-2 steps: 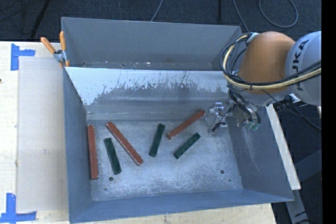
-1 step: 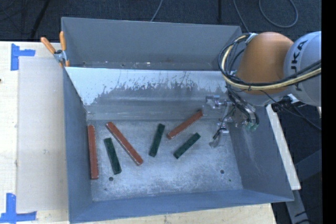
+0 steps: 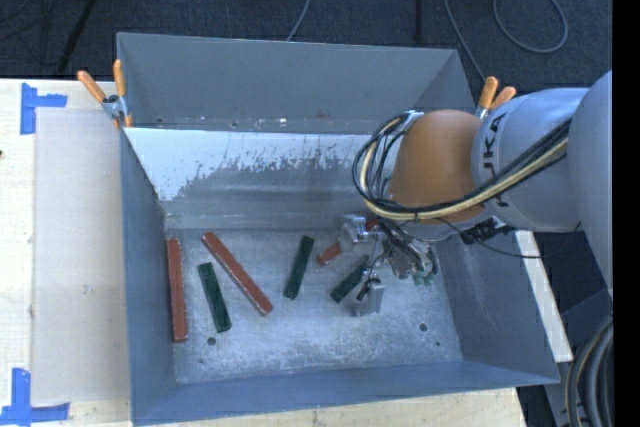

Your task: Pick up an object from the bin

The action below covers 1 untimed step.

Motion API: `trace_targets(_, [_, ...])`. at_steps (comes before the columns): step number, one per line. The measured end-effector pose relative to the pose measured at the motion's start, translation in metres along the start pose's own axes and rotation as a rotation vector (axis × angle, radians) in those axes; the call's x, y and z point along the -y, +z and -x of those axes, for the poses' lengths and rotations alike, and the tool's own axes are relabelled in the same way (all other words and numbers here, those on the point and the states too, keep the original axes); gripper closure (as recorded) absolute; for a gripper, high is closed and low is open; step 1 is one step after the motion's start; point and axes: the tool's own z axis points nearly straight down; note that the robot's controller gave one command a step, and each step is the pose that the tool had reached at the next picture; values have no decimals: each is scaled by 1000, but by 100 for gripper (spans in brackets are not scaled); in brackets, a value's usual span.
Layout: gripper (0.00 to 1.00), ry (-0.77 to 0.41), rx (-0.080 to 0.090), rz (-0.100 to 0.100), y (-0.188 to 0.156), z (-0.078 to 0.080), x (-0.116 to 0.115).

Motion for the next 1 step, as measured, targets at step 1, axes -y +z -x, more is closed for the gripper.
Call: trace_targets(1, [0, -273, 3, -2, -3, 20, -2])
